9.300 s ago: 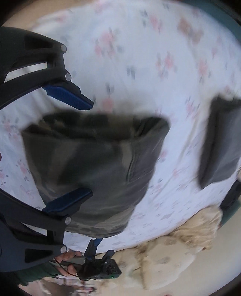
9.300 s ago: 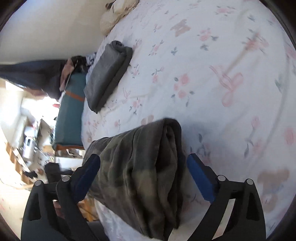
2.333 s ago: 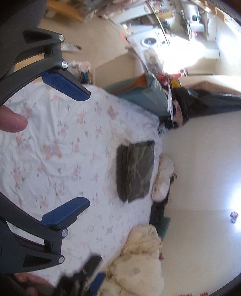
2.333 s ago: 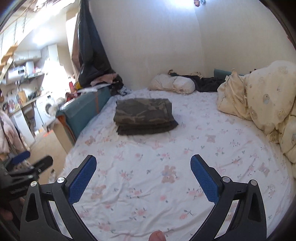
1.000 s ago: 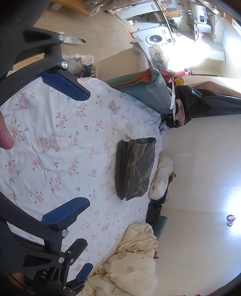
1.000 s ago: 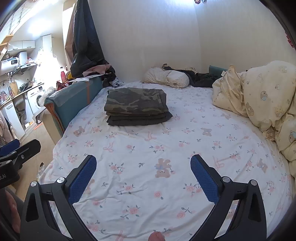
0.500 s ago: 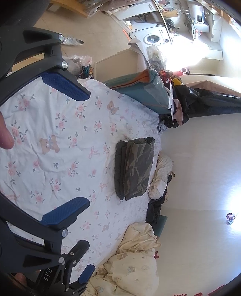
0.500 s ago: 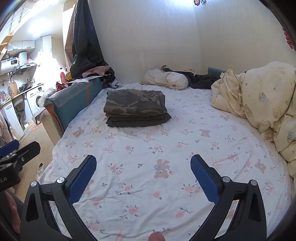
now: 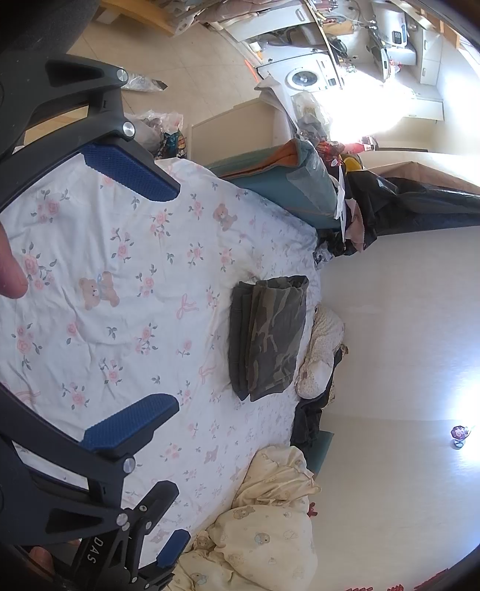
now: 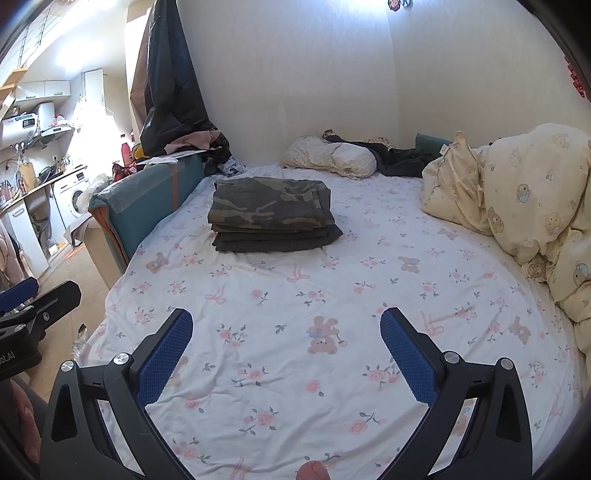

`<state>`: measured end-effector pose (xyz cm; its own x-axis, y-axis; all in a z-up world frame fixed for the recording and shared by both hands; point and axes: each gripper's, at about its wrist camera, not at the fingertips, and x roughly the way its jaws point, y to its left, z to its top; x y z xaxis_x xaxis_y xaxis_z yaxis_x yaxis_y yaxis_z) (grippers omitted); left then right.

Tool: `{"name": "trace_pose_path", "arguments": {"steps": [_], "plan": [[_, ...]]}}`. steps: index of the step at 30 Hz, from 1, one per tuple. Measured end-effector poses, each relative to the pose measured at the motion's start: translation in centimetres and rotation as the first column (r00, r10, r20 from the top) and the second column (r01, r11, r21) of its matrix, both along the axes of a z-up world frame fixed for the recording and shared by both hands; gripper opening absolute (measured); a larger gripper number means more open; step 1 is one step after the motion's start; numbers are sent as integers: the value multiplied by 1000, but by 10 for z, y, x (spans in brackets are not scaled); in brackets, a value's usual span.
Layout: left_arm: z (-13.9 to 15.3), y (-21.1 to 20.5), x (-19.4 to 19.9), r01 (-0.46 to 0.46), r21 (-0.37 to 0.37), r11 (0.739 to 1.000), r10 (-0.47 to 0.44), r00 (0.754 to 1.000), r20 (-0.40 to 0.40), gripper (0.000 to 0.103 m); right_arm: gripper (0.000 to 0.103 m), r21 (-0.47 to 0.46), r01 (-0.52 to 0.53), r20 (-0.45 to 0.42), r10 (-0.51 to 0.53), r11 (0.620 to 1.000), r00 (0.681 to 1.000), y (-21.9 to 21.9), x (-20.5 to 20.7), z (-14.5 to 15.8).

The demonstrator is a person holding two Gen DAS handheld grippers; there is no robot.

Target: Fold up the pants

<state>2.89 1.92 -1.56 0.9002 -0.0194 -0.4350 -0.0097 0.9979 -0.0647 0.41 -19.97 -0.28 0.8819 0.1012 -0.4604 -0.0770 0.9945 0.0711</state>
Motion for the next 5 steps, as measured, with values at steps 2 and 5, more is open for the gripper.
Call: {"name": "trace_pose_path", "arguments": {"steps": [2, 5], "plan": [[0, 0, 0, 0, -2, 1000, 0, 1000, -5, 103, 103, 0, -1, 0, 1, 1000, 1000, 0, 0, 0], [-3, 2, 1, -2, -7, 1000, 2, 1000, -15, 103, 103, -1, 0, 0, 0, 1000, 1000, 1, -1, 0]]}}
